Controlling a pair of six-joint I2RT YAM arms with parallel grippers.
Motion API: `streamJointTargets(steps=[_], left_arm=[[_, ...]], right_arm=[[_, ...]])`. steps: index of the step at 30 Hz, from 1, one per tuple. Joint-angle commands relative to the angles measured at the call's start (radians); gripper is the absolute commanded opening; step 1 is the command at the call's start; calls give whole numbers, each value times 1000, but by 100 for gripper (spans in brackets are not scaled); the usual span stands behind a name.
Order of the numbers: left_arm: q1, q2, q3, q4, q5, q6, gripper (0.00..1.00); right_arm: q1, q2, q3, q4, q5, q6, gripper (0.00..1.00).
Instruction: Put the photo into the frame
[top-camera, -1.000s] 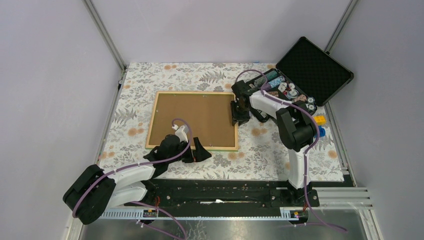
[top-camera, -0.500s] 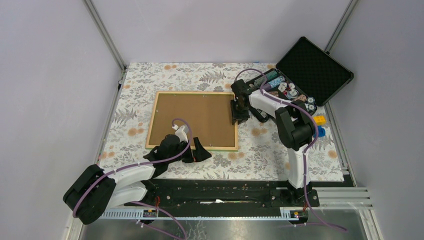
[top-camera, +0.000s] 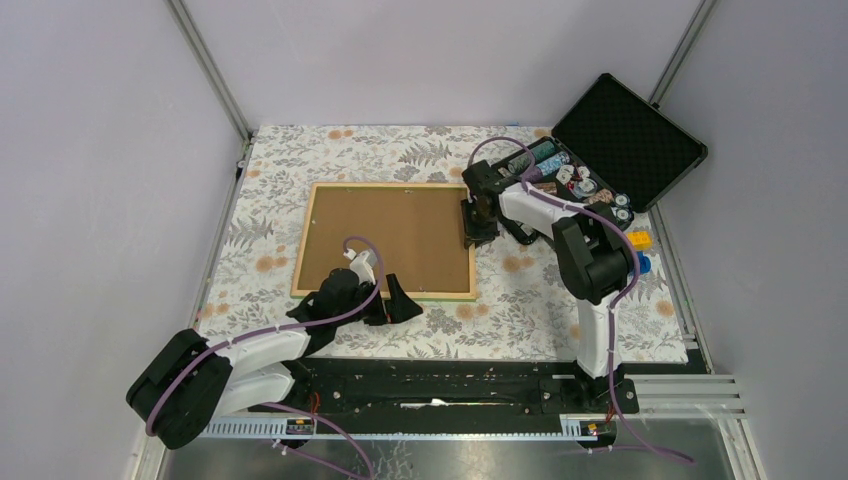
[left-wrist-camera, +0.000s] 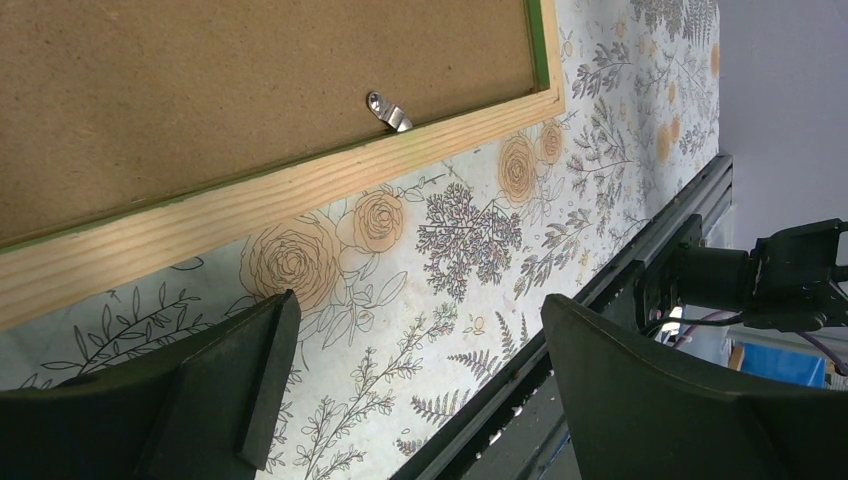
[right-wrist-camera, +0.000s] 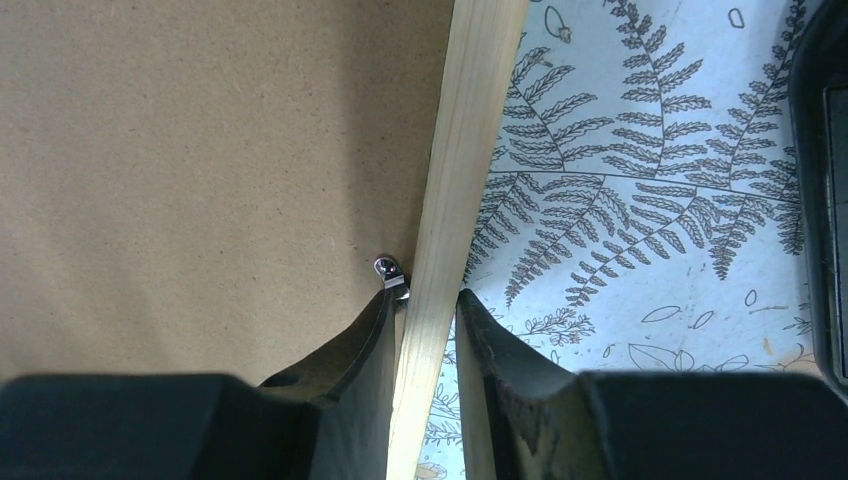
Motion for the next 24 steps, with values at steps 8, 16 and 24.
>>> streamJointTargets(steps=[8,16,24], left_arm=[[9,-14,-9,58,10,-1,99],[9,-15,-5,41,-6,-7,99],[9,-22,7,5,-22,-14,99]], right_arm=[[8,-54,-54,91,0,-16,50],[7,-140,-102,89,6,-21,74],[19,-334,-288,136,10,-60,80]])
